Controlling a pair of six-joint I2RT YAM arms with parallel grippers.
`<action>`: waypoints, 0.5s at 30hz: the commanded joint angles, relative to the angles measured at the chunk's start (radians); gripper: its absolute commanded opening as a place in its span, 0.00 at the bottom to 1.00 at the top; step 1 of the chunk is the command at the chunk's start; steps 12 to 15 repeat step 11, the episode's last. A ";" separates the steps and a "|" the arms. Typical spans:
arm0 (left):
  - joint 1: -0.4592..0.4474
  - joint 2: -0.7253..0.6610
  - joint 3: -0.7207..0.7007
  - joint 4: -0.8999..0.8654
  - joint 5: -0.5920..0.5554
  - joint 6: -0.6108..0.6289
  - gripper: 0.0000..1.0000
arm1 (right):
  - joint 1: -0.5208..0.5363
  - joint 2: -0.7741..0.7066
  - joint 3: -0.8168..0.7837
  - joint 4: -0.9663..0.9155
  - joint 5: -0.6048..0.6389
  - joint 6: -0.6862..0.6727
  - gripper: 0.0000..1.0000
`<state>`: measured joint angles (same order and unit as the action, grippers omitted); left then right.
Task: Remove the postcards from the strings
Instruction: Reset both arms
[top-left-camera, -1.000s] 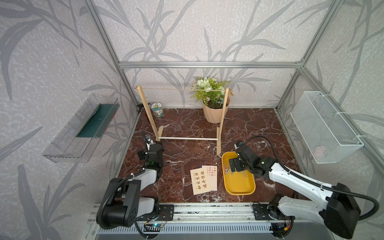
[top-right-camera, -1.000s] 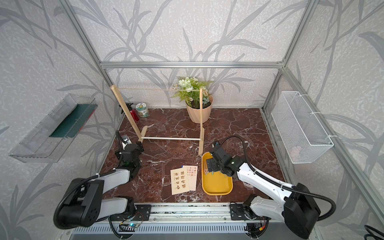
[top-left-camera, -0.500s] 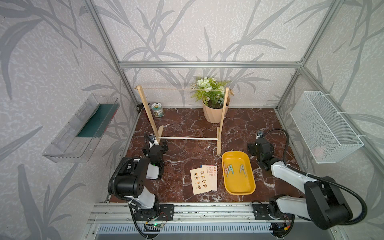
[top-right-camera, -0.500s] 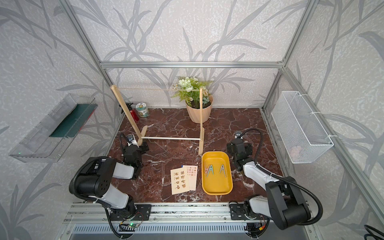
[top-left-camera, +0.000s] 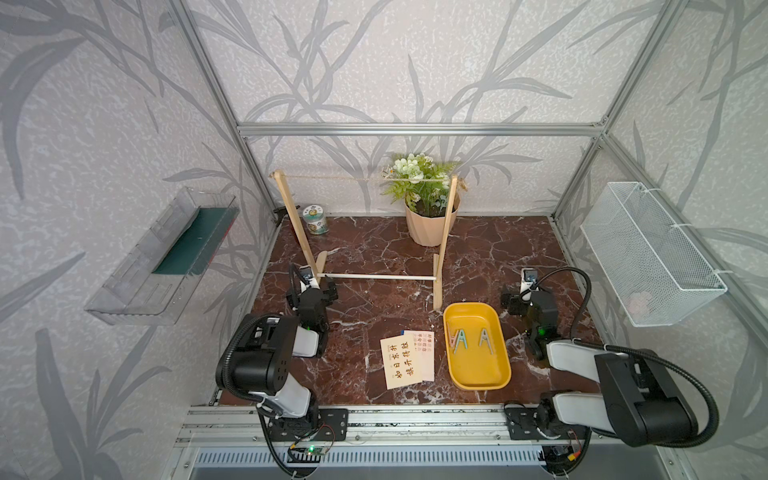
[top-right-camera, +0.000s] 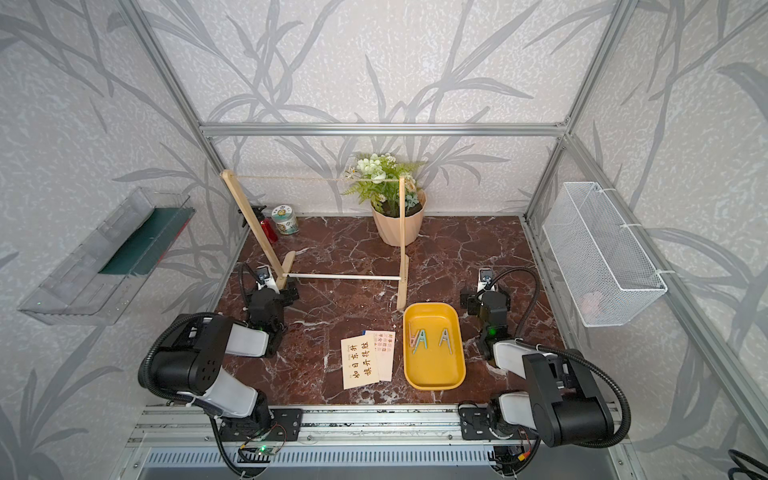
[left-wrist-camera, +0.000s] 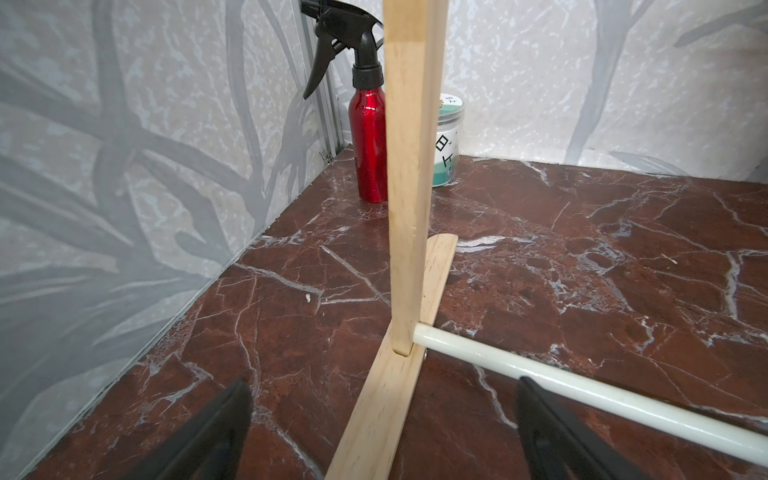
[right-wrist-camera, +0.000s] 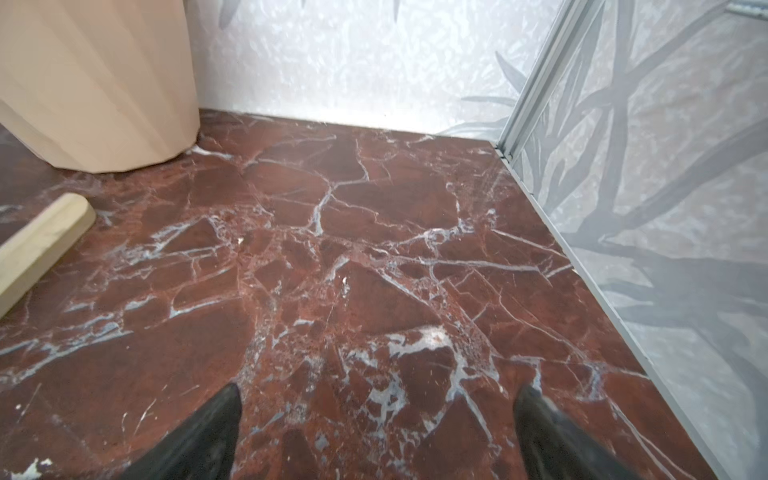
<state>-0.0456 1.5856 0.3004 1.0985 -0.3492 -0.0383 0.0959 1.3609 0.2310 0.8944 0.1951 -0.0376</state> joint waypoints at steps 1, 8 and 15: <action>-0.002 0.000 0.045 -0.055 -0.025 0.008 0.99 | -0.013 0.164 -0.010 0.300 -0.186 -0.026 1.00; -0.001 -0.001 0.049 -0.060 -0.022 0.006 0.99 | -0.013 0.179 0.093 0.093 -0.040 0.039 0.99; -0.002 -0.002 0.049 -0.061 -0.023 0.005 0.99 | -0.008 0.215 0.098 0.148 -0.046 0.023 0.99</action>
